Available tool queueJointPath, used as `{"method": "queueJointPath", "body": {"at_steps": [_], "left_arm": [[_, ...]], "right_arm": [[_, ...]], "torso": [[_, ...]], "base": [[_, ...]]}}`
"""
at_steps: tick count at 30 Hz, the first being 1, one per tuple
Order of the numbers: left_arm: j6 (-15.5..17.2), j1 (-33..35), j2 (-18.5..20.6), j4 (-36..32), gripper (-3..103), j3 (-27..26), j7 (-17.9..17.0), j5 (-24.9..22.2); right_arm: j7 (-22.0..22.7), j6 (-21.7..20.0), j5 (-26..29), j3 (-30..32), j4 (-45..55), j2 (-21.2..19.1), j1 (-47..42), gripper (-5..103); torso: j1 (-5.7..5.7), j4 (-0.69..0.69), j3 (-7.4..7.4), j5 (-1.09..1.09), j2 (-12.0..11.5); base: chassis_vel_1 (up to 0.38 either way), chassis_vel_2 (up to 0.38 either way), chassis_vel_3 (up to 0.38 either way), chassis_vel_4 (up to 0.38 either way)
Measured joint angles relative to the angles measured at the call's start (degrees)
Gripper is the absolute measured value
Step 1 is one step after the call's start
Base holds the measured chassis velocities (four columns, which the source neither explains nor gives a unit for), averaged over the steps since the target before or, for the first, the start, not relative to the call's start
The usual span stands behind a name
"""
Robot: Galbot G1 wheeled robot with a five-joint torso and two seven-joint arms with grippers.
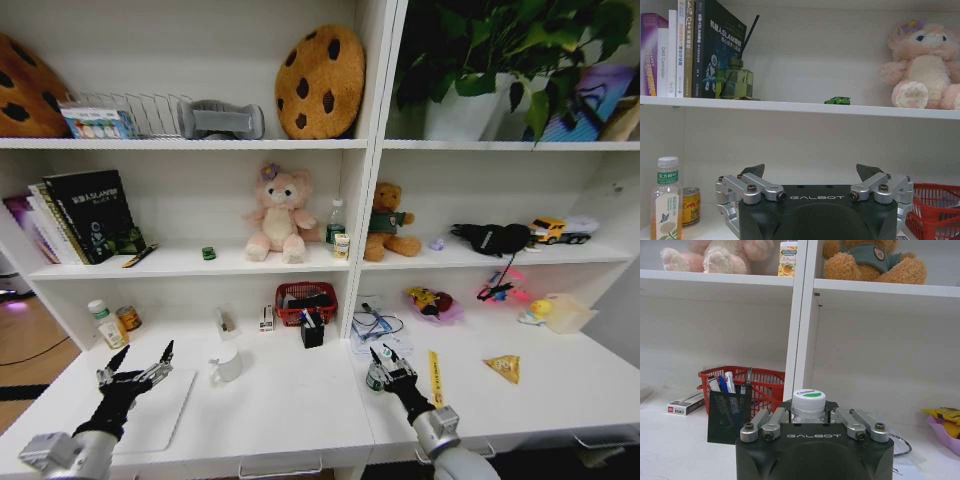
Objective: Organize the objects on the table.
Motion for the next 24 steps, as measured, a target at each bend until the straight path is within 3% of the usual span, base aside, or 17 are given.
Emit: {"method": "queueJointPath", "body": {"at_steps": [10,16,19,24], "left_arm": [[0.00,0.00,0.00,0.00,100,0.00,0.00,0.00],[0.00,0.00,0.00,-0.01,100,0.00,0.01,0.00],[-0.01,0.00,0.00,0.00,100,0.00,0.01,0.00],[0.00,0.00,0.00,0.00,100,0.00,0.01,0.00]], "right_arm": [[1.28,-0.17,1.66,4.45,8.75,0.50,-6.64,30],[2.49,1.68,-1.00,7.12,14.92,7.17,-15.76,30],[4.09,5.64,-6.03,7.39,15.90,13.23,-23.60,30],[5.42,10.98,-10.74,7.75,15.24,16.90,-29.61,30]], "torso": [[0.00,0.01,0.00,0.00,0.00],[-0.01,-0.02,-0.01,0.00,0.00],[-0.01,0.00,-0.01,-0.01,0.01],[-0.01,0.00,-0.01,0.00,0.01]], "base": [[0.000,0.000,0.000,0.000],[0.000,0.000,0.000,0.000],[0.000,0.000,0.000,0.000],[0.000,0.000,0.000,0.000]]}}
